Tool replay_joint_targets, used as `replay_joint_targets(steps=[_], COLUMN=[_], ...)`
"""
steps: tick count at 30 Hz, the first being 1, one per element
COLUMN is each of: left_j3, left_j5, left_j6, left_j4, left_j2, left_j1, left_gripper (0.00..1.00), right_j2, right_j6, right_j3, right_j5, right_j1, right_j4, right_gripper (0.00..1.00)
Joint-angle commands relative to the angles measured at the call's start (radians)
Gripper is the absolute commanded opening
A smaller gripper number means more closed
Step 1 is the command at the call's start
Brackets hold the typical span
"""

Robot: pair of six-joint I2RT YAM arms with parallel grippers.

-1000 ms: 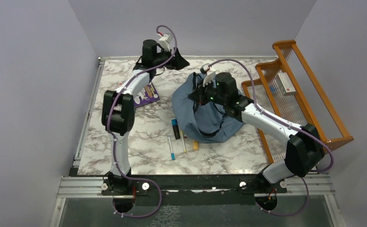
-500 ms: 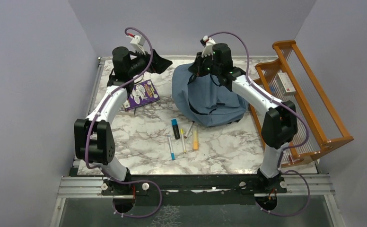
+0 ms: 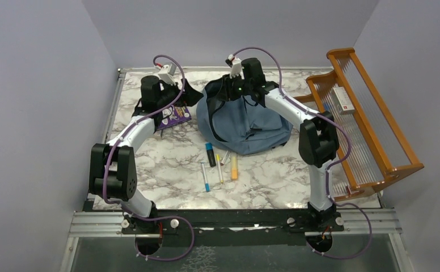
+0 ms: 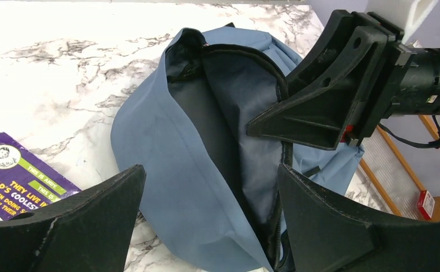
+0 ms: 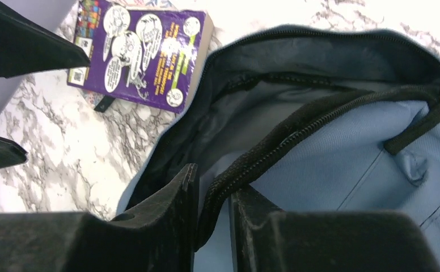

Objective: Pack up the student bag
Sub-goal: Unzip the student bag at the center of the board.

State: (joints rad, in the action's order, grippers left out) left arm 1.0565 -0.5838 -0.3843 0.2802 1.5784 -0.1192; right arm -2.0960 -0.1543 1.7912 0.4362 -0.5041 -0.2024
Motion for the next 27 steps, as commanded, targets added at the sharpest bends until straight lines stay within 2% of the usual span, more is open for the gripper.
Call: replay_joint_targets(steps=[1,4,6,9,12,15,21,24,27], left_j3=[-0.017,-0.027,-0.032,-0.015,0.063,0.147,0.269,0.341,0.381], left_j5=[0.015,0.020,0.029,0.060,0.081,0.115,0.248,0.356,0.456], left_j6=[0.013,0.016,0.015,0.002,-0.012,-0.002,0.080,0.155,0.220], left_j4=[0.011,0.011,0.009,-0.005,-0.089,-0.144,-0.232,-0.347,-0.444], left_j2=[-0.026,-0.024,-0.019,0.005,0.070,0.137,0.233,0.293,0.335], left_j1=[0.000,0.001,0.001,0.001,-0.003,-0.034,-0.134,-0.184,-0.216], left_gripper=[0.87,0.87,0.87,0.87,0.87,0.95,0.98,0.91,0.73], right_j2=[0.048,0.063,0.076,0.103,0.135,0.151,0.145,0.141,0.140], right_j6=[-0.021,-0.031,-0.028,-0.003,0.018,0.030,0.074,0.091,0.117], right_j3=[-0.048,-0.090,-0.099,-0.101,-0.105,-0.099,-0.058,-0.040,-0.022], right_j5=[0.015,0.008,-0.016,-0.069,-0.092,-0.071,0.006,0.021,0.031], right_j1=[0.001,0.000,0.001,0.004,0.021,0.053,0.111,0.133,0.164], right_j4=[0.053,0.078,0.071,0.037,0.003,-0.042,-0.155,-0.205,-0.254], right_gripper=[0.23,0.08,0.01,0.01,0.01,0.01,0.01,0.01,0.01])
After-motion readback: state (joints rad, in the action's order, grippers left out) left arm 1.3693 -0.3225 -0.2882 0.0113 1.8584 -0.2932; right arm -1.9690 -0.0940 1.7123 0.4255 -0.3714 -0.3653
